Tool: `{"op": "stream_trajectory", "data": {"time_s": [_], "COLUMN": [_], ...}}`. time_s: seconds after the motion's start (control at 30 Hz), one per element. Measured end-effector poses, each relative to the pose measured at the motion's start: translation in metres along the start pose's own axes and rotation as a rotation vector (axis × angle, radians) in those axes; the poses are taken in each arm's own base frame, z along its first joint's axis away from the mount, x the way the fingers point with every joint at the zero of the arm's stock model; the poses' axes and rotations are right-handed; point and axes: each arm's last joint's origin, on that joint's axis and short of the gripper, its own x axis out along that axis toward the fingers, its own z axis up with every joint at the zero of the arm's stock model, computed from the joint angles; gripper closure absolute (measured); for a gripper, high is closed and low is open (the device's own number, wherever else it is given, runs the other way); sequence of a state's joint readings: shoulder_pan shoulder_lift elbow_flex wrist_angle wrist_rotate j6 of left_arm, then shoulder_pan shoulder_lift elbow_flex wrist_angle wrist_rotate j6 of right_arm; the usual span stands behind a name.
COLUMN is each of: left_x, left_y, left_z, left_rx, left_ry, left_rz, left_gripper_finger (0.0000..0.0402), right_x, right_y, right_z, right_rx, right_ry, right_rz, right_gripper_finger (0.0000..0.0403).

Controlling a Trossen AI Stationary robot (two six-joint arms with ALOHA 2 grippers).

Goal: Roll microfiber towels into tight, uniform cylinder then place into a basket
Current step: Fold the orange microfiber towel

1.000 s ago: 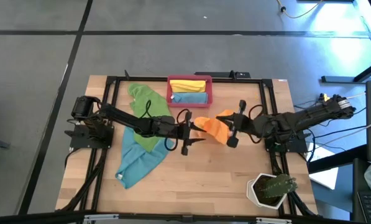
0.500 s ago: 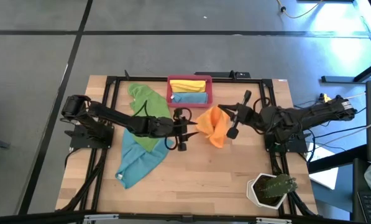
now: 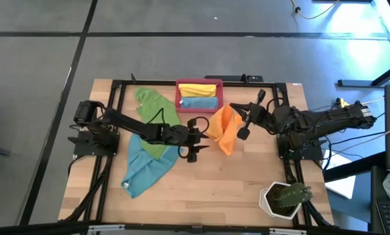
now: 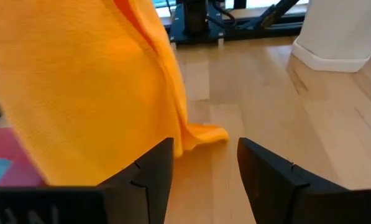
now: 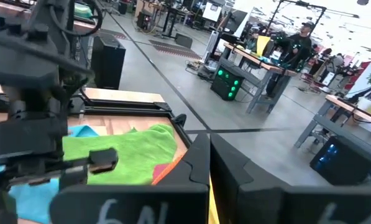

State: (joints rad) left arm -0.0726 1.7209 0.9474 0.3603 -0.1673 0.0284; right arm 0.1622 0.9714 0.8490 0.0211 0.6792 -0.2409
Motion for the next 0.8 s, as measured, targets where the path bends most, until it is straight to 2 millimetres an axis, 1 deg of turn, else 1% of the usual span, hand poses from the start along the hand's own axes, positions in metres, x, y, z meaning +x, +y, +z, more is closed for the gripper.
{"op": "stream_trajectory", "data": {"time_s": [0.13,0.23,0.37,0.63,0.73,0.8], "left_x": [0.013,0.022,0.035,0.062,0.064,0.062], "left_y": [0.004,0.010,0.017,0.016,0.018,0.020], "left_z": [-0.007,-0.015,-0.020,-0.025,-0.026,-0.026], "left_rx": [-0.013,-0.028,-0.055,-0.051,-0.030,-0.017], "left_ry": [-0.039,-0.030,-0.010,0.020,0.078,0.108], "left_rz": [-0.022,-0.005,0.019,0.022,0.026,0.038], "left_gripper_finger": [0.0232,0.0232,0.0233,0.0233,0.0238,0.0251], "right_x": [0.001,0.001,0.001,0.001,0.001,0.001], "right_y": [-0.001,-0.001,-0.001,0.000,0.001,0.001], "right_z": [-0.001,-0.001,-0.002,-0.006,-0.006,-0.007], "right_rx": [-0.004,-0.004,-0.007,-0.013,-0.012,-0.018], "right_ry": [0.008,0.011,0.015,0.046,0.046,0.053], "right_rz": [-0.005,-0.004,-0.002,0.008,0.026,0.028], "right_gripper_finger": [0.0399,0.0399,0.0399,0.0399,0.0399,0.0399]}}
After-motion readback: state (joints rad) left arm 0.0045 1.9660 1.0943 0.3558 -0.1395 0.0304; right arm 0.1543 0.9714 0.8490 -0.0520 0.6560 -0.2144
